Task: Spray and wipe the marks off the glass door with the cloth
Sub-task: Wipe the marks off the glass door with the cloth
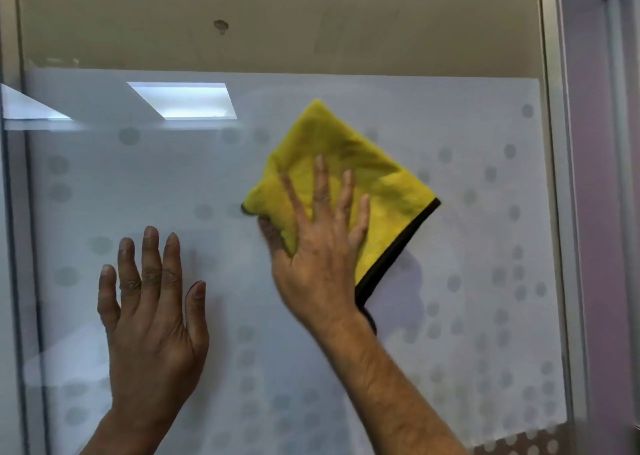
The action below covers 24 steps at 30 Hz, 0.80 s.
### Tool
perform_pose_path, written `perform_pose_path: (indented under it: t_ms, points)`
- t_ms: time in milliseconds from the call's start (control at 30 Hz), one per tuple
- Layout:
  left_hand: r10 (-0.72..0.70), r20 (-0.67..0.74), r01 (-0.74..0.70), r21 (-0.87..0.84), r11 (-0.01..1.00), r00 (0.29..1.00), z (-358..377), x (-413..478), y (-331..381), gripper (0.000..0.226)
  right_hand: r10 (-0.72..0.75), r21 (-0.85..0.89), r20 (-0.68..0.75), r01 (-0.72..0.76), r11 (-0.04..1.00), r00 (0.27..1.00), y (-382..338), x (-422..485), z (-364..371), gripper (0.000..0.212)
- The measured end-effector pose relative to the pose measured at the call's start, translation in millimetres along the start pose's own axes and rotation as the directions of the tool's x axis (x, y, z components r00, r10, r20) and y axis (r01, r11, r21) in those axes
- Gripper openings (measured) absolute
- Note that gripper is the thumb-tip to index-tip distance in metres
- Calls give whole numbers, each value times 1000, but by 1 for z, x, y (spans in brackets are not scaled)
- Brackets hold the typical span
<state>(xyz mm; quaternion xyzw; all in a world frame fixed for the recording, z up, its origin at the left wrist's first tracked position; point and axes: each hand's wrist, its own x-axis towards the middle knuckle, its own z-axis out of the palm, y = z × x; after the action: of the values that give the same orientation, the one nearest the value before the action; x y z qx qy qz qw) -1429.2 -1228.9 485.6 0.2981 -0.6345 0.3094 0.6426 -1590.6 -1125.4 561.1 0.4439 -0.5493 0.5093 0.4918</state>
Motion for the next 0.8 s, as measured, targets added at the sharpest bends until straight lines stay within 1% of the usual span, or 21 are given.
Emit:
perform_pose_path:
  t_ms: [100,233,333,400,467,500,533,567,600,633,667,700,800]
  points:
    - [-71,-14,70,-23,997,997,2,-2,9,59,-63,26,33,62,998,997,-9,-39,2,59]
    - [-85,-33,84,-34,996,996,2,-4,12,57,-105,22,94,103,994,990,-10,-106,6,64]
    - [-94,-35,93,-23,995,995,2,-5,14,57,-140,-98,127,153,983,982,-4,-163,6,67]
    - [-107,-34,106,-25,994,994,2,-4,14,58,-134,-210,75,147,967,988,13,-190,1,59]
    - [-111,-30,111,-25,994,993,2,-3,14,58,-93,-312,19,95,945,995,40,-207,-7,52]
    - [-114,-27,113,-26,993,993,3,-4,13,58,-72,-343,10,71,937,997,56,-211,-12,60]
    - [-115,-26,115,-27,993,993,3,-4,13,59,-48,-348,14,50,936,999,71,-214,-19,78]
    - [-115,-26,114,-25,993,993,3,-4,13,59,2,-311,18,3,950,1000,84,-215,-26,91]
    - [-112,-27,111,-21,994,993,3,-4,12,60,74,-253,-11,-74,965,997,95,-212,-30,90]
    - [-109,-28,108,-18,994,994,3,-4,12,60,163,-186,-61,-171,968,985,104,-207,-33,77]
    - [-107,-29,106,-16,994,994,3,-3,12,60,266,-134,-114,-281,950,957,110,-198,-34,67]
    - [-106,-29,106,-16,994,994,3,-4,12,60,343,-96,-154,-360,928,927,114,-187,-35,63]
    - [-115,-28,115,-11,993,993,2,-4,13,60,447,-30,-218,-463,886,868,126,-141,-34,58]
